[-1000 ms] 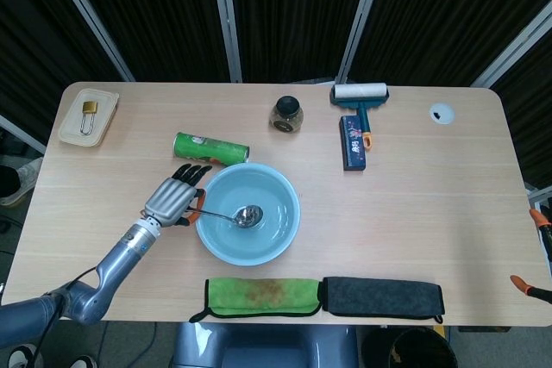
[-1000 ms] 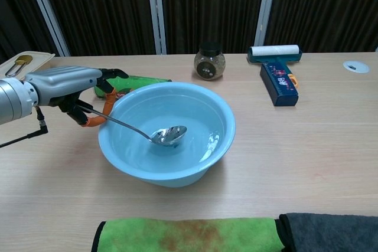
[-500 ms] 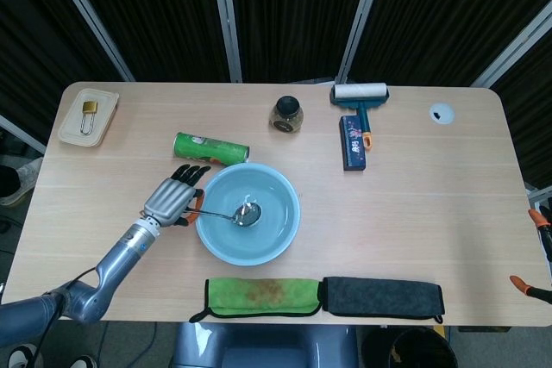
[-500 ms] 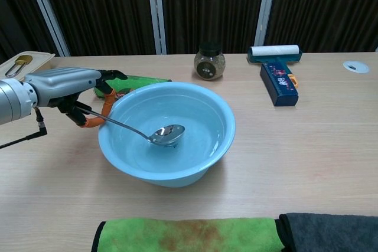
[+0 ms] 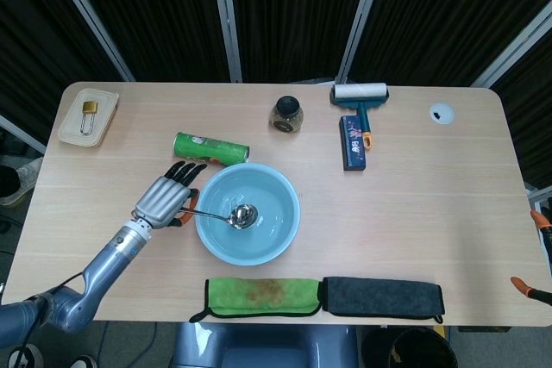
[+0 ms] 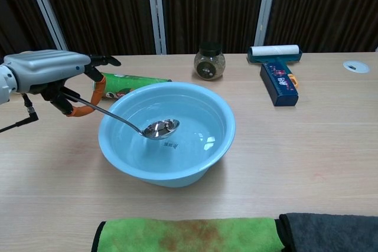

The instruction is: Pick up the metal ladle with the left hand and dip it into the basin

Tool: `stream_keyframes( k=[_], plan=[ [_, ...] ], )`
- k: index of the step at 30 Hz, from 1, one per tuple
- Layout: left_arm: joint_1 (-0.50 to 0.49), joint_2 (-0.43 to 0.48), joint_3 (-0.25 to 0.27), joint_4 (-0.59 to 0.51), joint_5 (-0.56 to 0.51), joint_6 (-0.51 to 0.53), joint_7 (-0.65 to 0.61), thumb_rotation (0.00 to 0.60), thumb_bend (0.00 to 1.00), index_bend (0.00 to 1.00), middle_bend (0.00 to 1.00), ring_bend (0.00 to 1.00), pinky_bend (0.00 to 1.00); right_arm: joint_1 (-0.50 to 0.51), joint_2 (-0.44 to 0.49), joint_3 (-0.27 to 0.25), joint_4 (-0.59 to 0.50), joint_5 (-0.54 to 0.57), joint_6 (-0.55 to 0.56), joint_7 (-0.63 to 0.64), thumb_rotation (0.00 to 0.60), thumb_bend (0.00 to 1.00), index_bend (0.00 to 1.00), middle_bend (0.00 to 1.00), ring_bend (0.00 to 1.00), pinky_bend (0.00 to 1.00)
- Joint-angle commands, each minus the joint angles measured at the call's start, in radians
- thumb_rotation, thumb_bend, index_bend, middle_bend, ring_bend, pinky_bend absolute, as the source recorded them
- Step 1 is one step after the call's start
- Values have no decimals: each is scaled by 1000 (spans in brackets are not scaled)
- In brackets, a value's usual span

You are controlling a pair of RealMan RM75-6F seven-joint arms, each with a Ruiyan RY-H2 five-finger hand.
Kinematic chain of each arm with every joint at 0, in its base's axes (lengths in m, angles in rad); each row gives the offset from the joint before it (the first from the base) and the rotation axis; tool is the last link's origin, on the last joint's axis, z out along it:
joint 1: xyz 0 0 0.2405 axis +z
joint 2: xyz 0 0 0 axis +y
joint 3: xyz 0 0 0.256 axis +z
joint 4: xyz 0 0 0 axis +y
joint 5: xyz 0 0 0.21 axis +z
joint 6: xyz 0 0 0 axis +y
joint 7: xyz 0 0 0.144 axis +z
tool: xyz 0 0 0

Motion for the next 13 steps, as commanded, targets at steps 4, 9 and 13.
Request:
stream_keyframes(
  k=[4, 9, 13],
  plan=[
    [4, 53, 6, -69, -28, 27, 70, 600, 454, 685, 0, 0, 0, -2, 0, -1, 1, -4, 5, 2, 600, 0, 0, 0, 0, 0],
    [-1, 80, 12, -111, -40, 41, 128, 600, 455, 686, 0, 0, 0, -3, 0, -2, 2, -8, 7, 4, 600, 0, 0, 0, 0, 0],
    [-3, 87, 15, -125, -52, 46, 153, 600, 457, 686, 0, 0, 0, -3, 0, -2, 2, -8, 8, 4, 600, 0, 0, 0, 0, 0]
  ],
)
